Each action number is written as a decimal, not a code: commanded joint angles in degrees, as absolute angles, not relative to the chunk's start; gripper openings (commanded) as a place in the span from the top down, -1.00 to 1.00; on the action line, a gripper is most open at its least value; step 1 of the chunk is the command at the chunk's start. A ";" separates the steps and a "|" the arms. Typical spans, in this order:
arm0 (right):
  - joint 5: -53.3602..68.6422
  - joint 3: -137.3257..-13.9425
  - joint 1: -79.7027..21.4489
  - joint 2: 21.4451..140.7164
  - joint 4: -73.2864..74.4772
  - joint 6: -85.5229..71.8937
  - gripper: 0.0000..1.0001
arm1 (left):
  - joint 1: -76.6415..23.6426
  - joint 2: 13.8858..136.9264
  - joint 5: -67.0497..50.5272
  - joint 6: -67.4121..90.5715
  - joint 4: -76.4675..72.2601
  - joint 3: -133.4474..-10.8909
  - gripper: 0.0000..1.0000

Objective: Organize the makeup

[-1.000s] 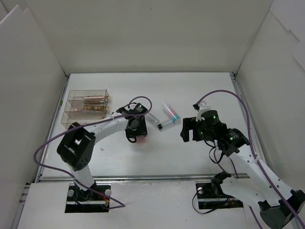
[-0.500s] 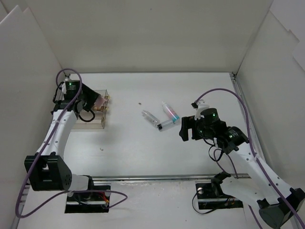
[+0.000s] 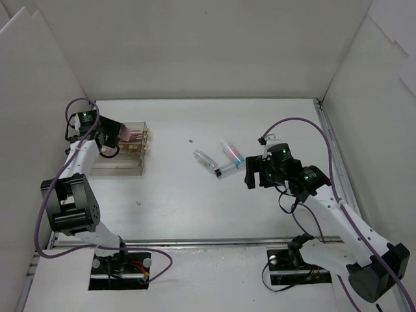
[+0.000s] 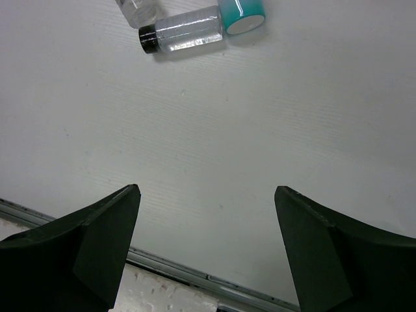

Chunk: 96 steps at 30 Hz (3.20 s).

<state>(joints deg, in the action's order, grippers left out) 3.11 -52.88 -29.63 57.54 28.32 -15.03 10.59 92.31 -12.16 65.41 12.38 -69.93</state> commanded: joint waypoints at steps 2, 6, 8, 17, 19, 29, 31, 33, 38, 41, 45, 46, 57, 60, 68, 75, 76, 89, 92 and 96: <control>0.97 -55.81 -29.35 58.80 26.98 -15.47 -0.64 | 11.87 92.98 -12.57 67.50 5.72 -70.40 0.85; 0.35 -56.42 -29.09 59.59 26.98 -15.38 -0.64 | 12.39 94.74 -12.66 68.11 4.84 -69.00 0.80; 0.44 -56.86 -29.01 60.03 26.98 -15.29 -0.64 | 12.39 95.10 -12.22 68.64 3.96 -68.38 0.75; 0.27 -57.48 -29.00 61.61 26.98 -15.29 -0.64 | 12.39 95.63 -10.03 68.91 4.13 -67.85 0.51; 0.26 -57.39 -29.00 61.61 26.98 -15.29 -0.64 | 12.39 94.92 -9.06 68.91 5.18 -67.59 0.35; 0.26 -57.39 -28.92 62.05 26.98 -14.94 -0.64 | 12.92 95.18 -9.49 68.82 4.75 -66.62 -0.13; 0.44 -57.39 -28.92 62.05 26.98 -14.94 -0.64 | 12.92 94.92 -9.41 68.73 4.66 -66.45 -0.21; 0.44 -57.31 -29.00 61.96 26.98 -14.94 -0.64 | 12.92 94.57 -9.49 68.91 4.22 -66.27 -0.30; 0.26 -57.39 -29.00 62.14 26.98 -14.85 -0.64 | 12.92 92.73 -9.58 68.38 4.13 -66.27 -0.35; 0.26 -58.00 -28.83 63.28 26.89 -14.68 -0.63 | 12.40 90.27 -10.28 66.81 4.65 -66.71 -0.35; -2.37 -60.11 -28.92 68.02 26.72 -14.06 -0.61 | 7.66 86.66 -8.88 58.12 9.92 -71.27 -0.35; -2.55 -60.47 -29.00 68.90 26.46 -13.98 -0.59 | 4.78 85.88 -8.96 56.27 10.98 -73.19 -0.35; 7.46 -72.94 -30.67 88.05 23.64 -5.20 -0.40 | -11.76 81.66 -16.43 41.32 22.41 -69.09 -0.38; 10.45 -77.68 -31.72 94.03 23.29 -3.43 -0.40 | -13.80 80.69 -17.84 40.17 24.60 -66.36 -0.41; 13.27 -87.79 -33.84 109.66 23.11 2.37 -0.42 | -14.50 77.61 -18.72 40.87 27.16 -63.20 -0.61; 11.69 -93.86 -34.45 117.85 23.29 5.54 -0.42 | -12.57 74.27 -20.30 40.87 28.83 -59.95 -0.67; 11.43 -94.13 -34.63 118.47 23.20 5.62 -0.41 | -11.70 73.92 -20.65 41.04 28.74 -59.42 -0.67; 11.43 -97.56 -36.74 123.31 23.12 9.75 0.83 | -7.91 72.42 -25.13 42.45 26.28 -56.25 -0.69; 10.73 -99.05 -37.79 121.38 22.94 11.24 1.00 | -7.29 72.95 -29.07 43.42 24.18 -55.81 -0.69; 11.25 -97.48 -39.19 115.77 21.01 11.69 1.00 | -6.77 73.56 -32.86 45.26 20.05 -57.04 -0.69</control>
